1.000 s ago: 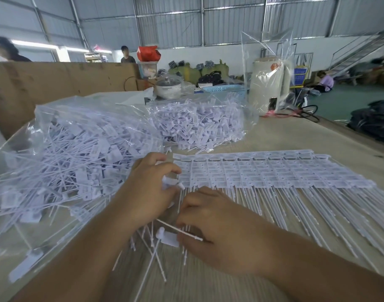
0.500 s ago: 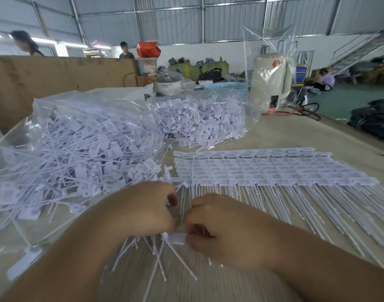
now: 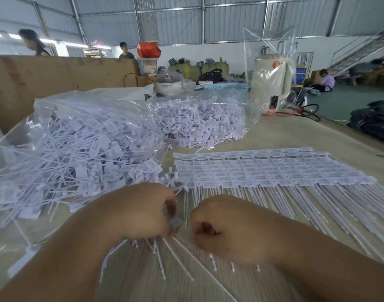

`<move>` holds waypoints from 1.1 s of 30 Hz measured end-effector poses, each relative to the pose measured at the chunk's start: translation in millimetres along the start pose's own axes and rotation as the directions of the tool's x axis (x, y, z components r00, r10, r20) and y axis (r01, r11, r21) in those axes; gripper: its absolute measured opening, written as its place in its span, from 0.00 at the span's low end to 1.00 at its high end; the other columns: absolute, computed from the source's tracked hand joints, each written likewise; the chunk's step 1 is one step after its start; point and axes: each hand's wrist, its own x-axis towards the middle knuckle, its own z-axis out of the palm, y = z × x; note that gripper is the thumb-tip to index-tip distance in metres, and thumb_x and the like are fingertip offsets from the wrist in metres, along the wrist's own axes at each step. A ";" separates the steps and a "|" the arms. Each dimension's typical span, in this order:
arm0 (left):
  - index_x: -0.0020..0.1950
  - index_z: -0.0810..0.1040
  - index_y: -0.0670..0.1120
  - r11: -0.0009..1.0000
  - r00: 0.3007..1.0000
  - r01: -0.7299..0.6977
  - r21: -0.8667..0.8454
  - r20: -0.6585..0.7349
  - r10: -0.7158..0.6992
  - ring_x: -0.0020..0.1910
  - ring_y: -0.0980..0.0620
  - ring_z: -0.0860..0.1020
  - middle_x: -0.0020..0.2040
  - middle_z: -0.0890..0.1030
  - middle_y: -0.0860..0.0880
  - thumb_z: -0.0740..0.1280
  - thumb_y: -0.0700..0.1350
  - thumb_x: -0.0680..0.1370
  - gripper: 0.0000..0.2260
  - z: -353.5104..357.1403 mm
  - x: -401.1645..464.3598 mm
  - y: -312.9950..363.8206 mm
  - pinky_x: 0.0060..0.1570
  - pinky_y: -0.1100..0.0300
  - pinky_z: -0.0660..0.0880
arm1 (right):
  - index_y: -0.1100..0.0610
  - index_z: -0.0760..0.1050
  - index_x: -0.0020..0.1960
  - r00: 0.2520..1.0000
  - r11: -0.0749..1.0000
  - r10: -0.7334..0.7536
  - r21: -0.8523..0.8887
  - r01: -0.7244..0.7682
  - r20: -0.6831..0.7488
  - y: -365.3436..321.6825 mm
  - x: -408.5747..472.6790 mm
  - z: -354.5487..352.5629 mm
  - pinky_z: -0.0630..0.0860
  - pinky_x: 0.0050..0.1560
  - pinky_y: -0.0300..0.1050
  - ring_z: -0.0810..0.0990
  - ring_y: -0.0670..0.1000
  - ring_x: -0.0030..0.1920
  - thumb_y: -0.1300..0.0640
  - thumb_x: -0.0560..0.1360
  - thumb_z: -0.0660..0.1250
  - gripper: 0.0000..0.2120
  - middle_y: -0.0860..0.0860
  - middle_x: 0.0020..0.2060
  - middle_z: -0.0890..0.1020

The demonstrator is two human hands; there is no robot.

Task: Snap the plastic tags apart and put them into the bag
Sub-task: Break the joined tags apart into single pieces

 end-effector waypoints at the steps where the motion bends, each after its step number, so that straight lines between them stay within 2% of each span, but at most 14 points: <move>1: 0.48 0.75 0.60 1.000 1.000 -0.009 -0.004 0.004 0.009 0.32 0.62 0.80 0.36 0.81 0.55 0.74 0.51 0.70 0.11 1.4 1.4 1.0 0.33 0.63 0.75 | 0.51 0.69 0.37 1.000 1.000 0.003 -0.002 -0.003 0.001 0.6 -0.2 -0.1 0.75 0.44 0.50 0.76 0.48 0.40 0.52 0.74 0.62 0.08 0.46 0.37 0.75; 3: 0.48 0.75 0.60 1.000 1.000 -0.019 -0.001 -0.023 0.019 0.30 0.61 0.80 0.36 0.81 0.55 0.71 0.48 0.73 0.09 2.6 3.8 2.2 0.32 0.63 0.74 | 0.51 0.70 0.37 1.000 1.000 0.003 -0.006 -0.003 0.000 1.0 -0.1 0.5 0.75 0.44 0.48 0.76 0.47 0.40 0.51 0.74 0.62 0.07 0.46 0.37 0.75; 6: 0.47 0.76 0.58 0.998 0.991 -0.002 0.056 -0.130 0.010 0.39 0.60 0.77 0.42 0.76 0.58 0.69 0.49 0.75 0.05 5.0 6.2 2.9 0.35 0.63 0.70 | 0.50 0.70 0.37 1.000 1.000 0.017 0.001 -0.017 0.005 1.4 -0.1 1.4 0.76 0.43 0.48 0.76 0.47 0.40 0.51 0.74 0.62 0.07 0.45 0.37 0.75; 10: 0.47 0.79 0.56 0.992 0.969 0.063 0.108 -0.246 -0.035 0.46 0.55 0.78 0.48 0.79 0.55 0.66 0.47 0.76 0.03 7.4 10.5 3.4 0.47 0.58 0.76 | 0.52 0.72 0.38 0.998 0.999 0.052 0.012 -0.053 0.032 2.2 -1.4 0.4 0.78 0.43 0.49 0.77 0.46 0.39 0.50 0.74 0.62 0.08 0.46 0.37 0.76; 13: 0.44 0.77 0.55 0.983 0.936 0.119 0.139 -0.347 -0.064 0.44 0.54 0.77 0.45 0.77 0.55 0.66 0.45 0.76 0.04 7.5 12.6 4.0 0.41 0.59 0.72 | 0.53 0.71 0.36 0.996 0.998 0.060 0.010 -0.061 0.062 1.6 -2.8 -2.6 0.77 0.42 0.51 0.77 0.48 0.37 0.51 0.74 0.61 0.10 0.47 0.35 0.76; 16: 0.51 0.75 0.55 0.979 0.897 0.139 0.151 -0.439 -0.059 0.43 0.52 0.76 0.43 0.76 0.55 0.63 0.45 0.77 0.05 8.4 14.2 5.5 0.37 0.58 0.68 | 0.54 0.71 0.36 0.996 0.999 0.050 0.007 -0.051 0.078 1.0 -3.9 -5.5 0.77 0.41 0.51 0.77 0.48 0.35 0.52 0.76 0.61 0.11 0.48 0.33 0.76; 19: 0.55 0.73 0.56 0.986 0.877 0.097 0.136 -0.479 -0.020 0.46 0.52 0.75 0.47 0.75 0.56 0.66 0.54 0.76 0.10 9.6 9.2 13.2 0.38 0.58 0.68 | 0.55 0.73 0.38 0.998 0.997 0.069 0.036 -0.069 0.002 3.5 -4.2 -6.6 0.76 0.37 0.47 0.76 0.45 0.32 0.52 0.75 0.63 0.10 0.47 0.31 0.76; 22: 0.49 0.69 0.57 0.993 0.890 0.033 0.116 -0.456 0.023 0.39 0.58 0.72 0.42 0.72 0.59 0.68 0.64 0.69 0.17 11.4 1.1 22.8 0.33 0.60 0.64 | 0.54 0.74 0.39 0.986 0.995 0.080 0.076 -0.070 -0.144 8.9 -2.4 -8.0 0.74 0.36 0.44 0.75 0.45 0.34 0.54 0.75 0.65 0.07 0.46 0.33 0.75; 25: 0.42 0.69 0.58 0.998 0.956 0.007 0.070 -0.294 0.014 0.35 0.64 0.72 0.37 0.74 0.59 0.70 0.69 0.65 0.19 10.9 -6.4 28.0 0.30 0.62 0.64 | 0.52 0.73 0.40 0.957 0.994 0.108 0.048 -0.099 -0.270 18.2 0.1 -11.2 0.74 0.43 0.47 0.73 0.45 0.40 0.55 0.75 0.64 0.05 0.44 0.37 0.73; 27: 0.42 0.73 0.58 0.999 0.993 0.003 0.034 -0.120 0.002 0.36 0.63 0.74 0.38 0.77 0.58 0.73 0.66 0.66 0.16 10.6 -7.3 28.4 0.32 0.62 0.67 | 0.53 0.74 0.40 0.928 0.990 0.141 0.035 -0.138 -0.345 26.3 1.2 -13.4 0.73 0.43 0.44 0.72 0.43 0.40 0.57 0.76 0.62 0.06 0.43 0.37 0.72; 29: 0.44 0.75 0.56 1.000 1.000 0.004 -0.020 -0.031 -0.004 0.37 0.60 0.76 0.39 0.78 0.57 0.74 0.61 0.68 0.14 10.1 -6.0 25.7 0.33 0.62 0.69 | 0.54 0.75 0.41 0.903 0.984 0.174 0.034 -0.175 -0.392 32.2 2.0 -14.8 0.72 0.43 0.41 0.72 0.43 0.41 0.59 0.76 0.62 0.06 0.45 0.39 0.74; 31: 0.45 0.74 0.56 0.999 0.999 -0.013 -0.043 -0.029 0.012 0.35 0.59 0.76 0.39 0.77 0.56 0.73 0.55 0.72 0.10 10.1 -3.6 22.4 0.31 0.64 0.68 | 0.54 0.77 0.47 0.897 0.975 0.211 0.022 -0.220 -0.387 37.6 2.3 -12.7 0.72 0.49 0.42 0.72 0.47 0.48 0.59 0.77 0.61 0.06 0.47 0.45 0.75; 33: 0.45 0.73 0.57 0.999 0.997 -0.036 -0.022 -0.066 0.035 0.36 0.59 0.75 0.39 0.76 0.56 0.70 0.48 0.74 0.07 10.6 -1.4 19.4 0.31 0.64 0.67 | 0.55 0.75 0.57 0.919 0.962 0.248 -0.030 -0.270 -0.307 41.5 2.7 -8.2 0.71 0.56 0.46 0.70 0.50 0.55 0.57 0.78 0.60 0.10 0.48 0.52 0.75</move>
